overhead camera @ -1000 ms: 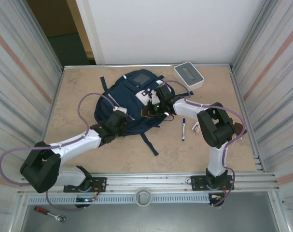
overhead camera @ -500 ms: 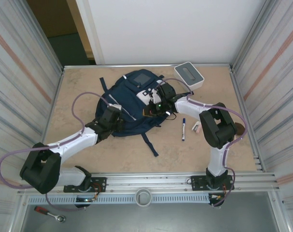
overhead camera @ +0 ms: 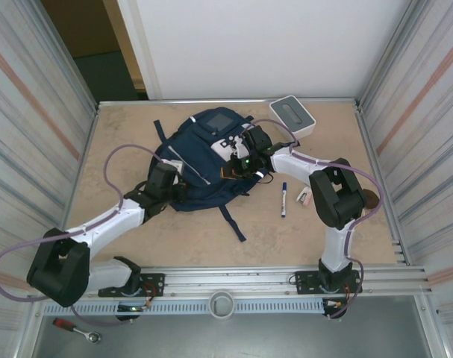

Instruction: Pack the student bag

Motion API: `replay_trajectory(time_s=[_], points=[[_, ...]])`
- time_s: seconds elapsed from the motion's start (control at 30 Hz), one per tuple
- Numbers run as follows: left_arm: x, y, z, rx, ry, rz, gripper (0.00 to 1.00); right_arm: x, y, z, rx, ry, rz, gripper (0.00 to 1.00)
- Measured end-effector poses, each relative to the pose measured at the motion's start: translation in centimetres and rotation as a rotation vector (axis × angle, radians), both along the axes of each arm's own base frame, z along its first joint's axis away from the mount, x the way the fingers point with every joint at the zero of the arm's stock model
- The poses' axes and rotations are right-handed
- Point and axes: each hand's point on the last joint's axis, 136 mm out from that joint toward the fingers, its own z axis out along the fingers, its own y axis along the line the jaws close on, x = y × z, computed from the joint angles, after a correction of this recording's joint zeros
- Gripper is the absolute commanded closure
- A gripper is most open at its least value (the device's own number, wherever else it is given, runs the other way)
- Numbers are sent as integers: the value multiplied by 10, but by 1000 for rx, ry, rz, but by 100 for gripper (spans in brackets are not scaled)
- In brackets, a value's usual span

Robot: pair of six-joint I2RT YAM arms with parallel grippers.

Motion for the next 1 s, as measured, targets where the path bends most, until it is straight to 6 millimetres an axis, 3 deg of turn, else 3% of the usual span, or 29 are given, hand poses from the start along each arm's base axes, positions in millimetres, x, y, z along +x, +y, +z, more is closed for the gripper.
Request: replay_trajectory(time_s=[0.43,0.6,0.87,1.0], points=[[-13,3,22,-95,-33,-26,100,-2,-3,15,19,12,22,100],[-26,-7,27,-137,-50,-66,100,-2,-5,22,10,42,24,98],[-41,-35,12,-79,-23,-130,100,8,-15,21,-22,76,11,96],[-39,-39,2,-33,0,-126,100,11,-19,16,-36,83,11,96]])
